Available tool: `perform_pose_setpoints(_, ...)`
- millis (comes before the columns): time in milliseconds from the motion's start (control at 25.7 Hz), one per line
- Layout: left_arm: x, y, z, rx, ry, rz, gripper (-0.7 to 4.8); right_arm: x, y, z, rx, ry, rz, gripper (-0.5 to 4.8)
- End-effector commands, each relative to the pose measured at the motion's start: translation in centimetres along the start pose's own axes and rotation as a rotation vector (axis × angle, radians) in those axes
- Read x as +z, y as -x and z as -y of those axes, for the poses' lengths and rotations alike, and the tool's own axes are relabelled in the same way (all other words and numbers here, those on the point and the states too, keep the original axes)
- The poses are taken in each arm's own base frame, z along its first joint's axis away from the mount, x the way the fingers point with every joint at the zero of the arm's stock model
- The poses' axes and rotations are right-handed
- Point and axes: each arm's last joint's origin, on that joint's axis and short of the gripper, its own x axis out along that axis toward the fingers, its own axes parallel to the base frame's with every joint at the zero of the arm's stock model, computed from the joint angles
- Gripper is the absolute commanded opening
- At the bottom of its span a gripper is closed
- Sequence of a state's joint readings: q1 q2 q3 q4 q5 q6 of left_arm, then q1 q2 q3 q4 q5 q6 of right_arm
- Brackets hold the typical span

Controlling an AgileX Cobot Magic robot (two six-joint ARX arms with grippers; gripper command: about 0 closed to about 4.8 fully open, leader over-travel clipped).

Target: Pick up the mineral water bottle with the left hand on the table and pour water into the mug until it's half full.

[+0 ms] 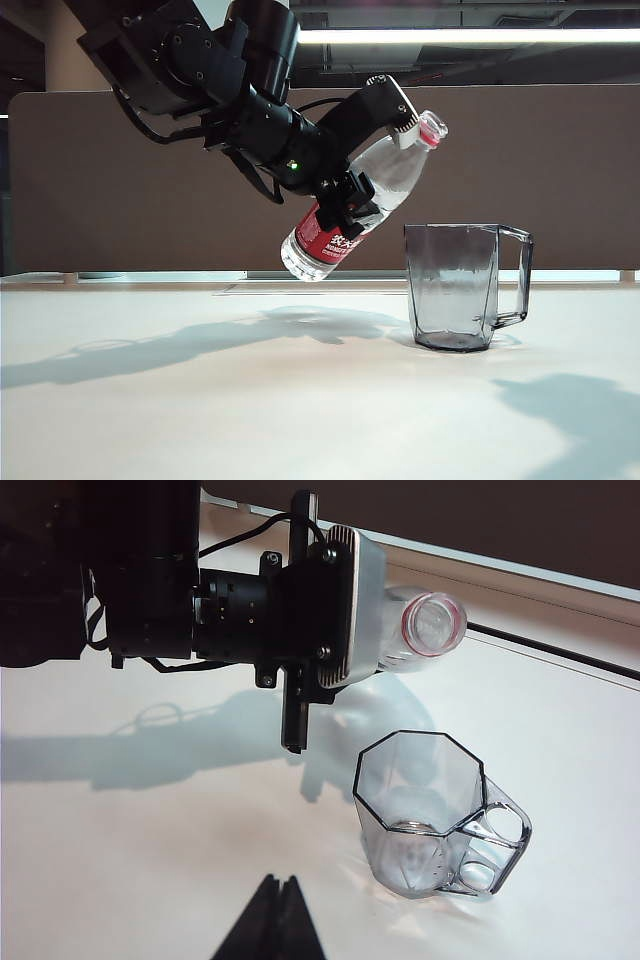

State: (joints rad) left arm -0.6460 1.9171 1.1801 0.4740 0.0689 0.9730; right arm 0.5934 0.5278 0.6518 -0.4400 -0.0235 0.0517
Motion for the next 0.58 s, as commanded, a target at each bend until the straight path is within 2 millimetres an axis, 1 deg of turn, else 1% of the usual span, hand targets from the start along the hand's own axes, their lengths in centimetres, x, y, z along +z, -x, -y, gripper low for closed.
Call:
perform_pose_setpoints(39, 0.91, 0.23, -1.06, 0.065, -0.033, 0.050, 1.74, 0.19, 0.12, -0.01, 0.002, 0.003, 0.012, -0.08)
perform_pose_setpoints(195, 0.91, 0.23, -1.06, 0.065, -0.047, 0.049, 1.74, -0.01, 0.12, 0.00, 0.001, 0.003, -0.009, -0.08)
perform_pose_setpoints(389, 0.92, 0.22, -1.08, 0.068, -0.146, 0.047, 1.74, -0.19, 0.13, 0.01, 0.000, 0.002, -0.028, -0.08)
perform_pose_setpoints(584, 0.98, 0.22, -1.17, 0.079, -0.165, 0.052, 1.74, -0.20, 0.13, 0.01, 0.000, 0.002, -0.029, -0.08)
